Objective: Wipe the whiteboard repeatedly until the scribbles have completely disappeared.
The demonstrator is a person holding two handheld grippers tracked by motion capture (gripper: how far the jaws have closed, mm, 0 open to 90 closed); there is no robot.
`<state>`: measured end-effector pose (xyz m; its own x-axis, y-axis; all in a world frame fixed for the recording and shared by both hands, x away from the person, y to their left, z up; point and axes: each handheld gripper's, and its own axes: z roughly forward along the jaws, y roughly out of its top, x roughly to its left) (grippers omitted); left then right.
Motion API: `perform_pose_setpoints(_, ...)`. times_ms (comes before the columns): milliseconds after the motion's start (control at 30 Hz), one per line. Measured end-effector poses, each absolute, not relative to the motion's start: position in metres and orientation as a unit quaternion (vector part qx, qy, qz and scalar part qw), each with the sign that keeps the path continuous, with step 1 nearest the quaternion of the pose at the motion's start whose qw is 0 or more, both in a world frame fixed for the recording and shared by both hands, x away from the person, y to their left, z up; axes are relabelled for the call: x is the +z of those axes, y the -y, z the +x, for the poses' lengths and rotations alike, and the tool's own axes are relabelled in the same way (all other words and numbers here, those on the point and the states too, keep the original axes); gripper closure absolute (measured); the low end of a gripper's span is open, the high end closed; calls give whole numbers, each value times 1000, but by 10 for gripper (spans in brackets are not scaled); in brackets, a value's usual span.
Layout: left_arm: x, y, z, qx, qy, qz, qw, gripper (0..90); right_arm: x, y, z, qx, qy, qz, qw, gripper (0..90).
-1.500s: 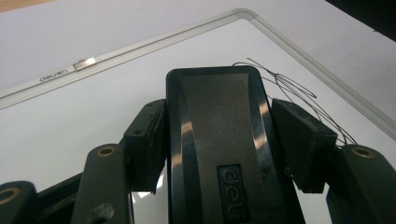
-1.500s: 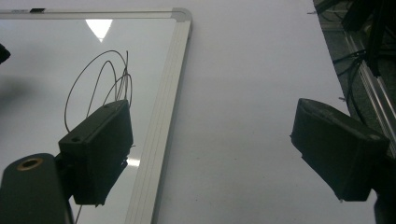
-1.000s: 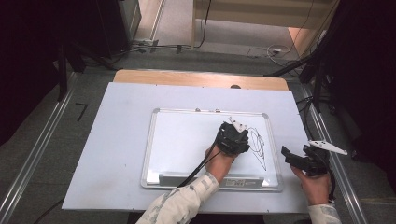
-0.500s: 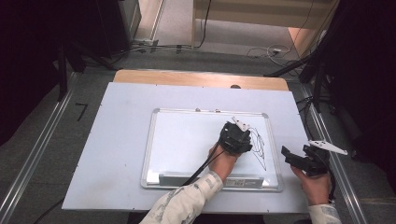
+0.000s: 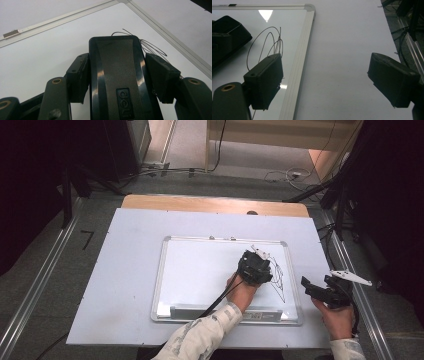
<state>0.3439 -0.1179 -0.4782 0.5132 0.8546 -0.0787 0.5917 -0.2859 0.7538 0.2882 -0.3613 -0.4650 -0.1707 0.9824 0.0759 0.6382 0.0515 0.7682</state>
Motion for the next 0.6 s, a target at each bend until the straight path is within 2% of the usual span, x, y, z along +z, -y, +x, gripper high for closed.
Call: perform_pose_setpoints(600,-482,132,347,165,-450,799,363,391,-465,362,288,349,-681,594,247,114)
